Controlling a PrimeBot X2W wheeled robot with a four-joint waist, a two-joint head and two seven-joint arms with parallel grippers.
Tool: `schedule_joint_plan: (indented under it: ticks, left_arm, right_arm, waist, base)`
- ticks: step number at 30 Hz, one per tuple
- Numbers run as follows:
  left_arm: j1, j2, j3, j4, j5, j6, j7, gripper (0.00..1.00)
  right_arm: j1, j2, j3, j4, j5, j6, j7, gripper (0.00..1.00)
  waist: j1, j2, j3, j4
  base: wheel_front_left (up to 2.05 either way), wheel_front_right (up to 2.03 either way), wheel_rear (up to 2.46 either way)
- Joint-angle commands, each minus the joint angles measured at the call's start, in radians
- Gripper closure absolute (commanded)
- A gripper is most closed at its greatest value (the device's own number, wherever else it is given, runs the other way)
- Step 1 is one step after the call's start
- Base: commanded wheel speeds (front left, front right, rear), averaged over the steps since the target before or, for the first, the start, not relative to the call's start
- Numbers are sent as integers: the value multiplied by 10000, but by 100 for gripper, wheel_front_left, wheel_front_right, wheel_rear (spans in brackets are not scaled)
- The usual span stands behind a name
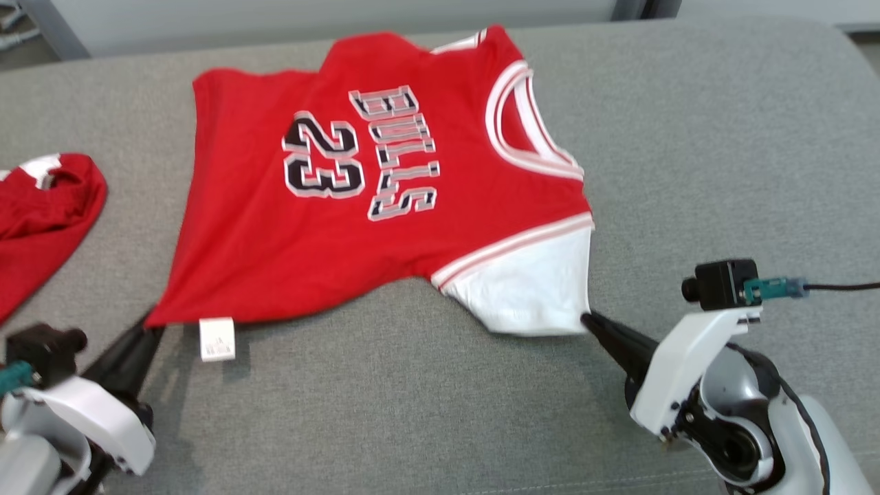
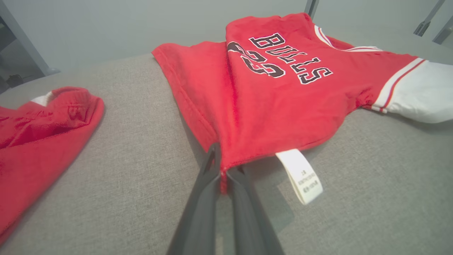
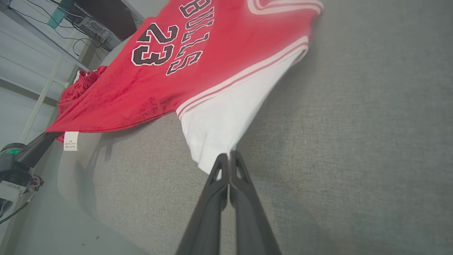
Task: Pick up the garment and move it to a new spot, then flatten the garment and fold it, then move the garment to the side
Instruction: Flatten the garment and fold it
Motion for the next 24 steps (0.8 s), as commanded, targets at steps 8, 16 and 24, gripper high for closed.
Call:
schedule_joint_plan:
  ticks: [8,16,24]
  left_arm:
    - [1098,-343,881,787,883,2,-49,100]
    - [1738,-789,1311,1590,1317,2,-49,100]
    - [2068,-1167,1426,2474,1614,73,-49,100]
  right_arm:
    - [1128,-116,-280,-1369,528,14,2008,100]
    - [1984,-258,-550,-2157,711,14,3295,100]
    - [2625,-263,-846,-2668,915,14,4278,100]
  waist:
    - [-1,0,-1289,-229]
    - [-1,0,-1772,-325]
    - [-1,0,-2101,-280]
  base:
    - [0,0,0]
    - [0,0,0]
    - [0,0,0]
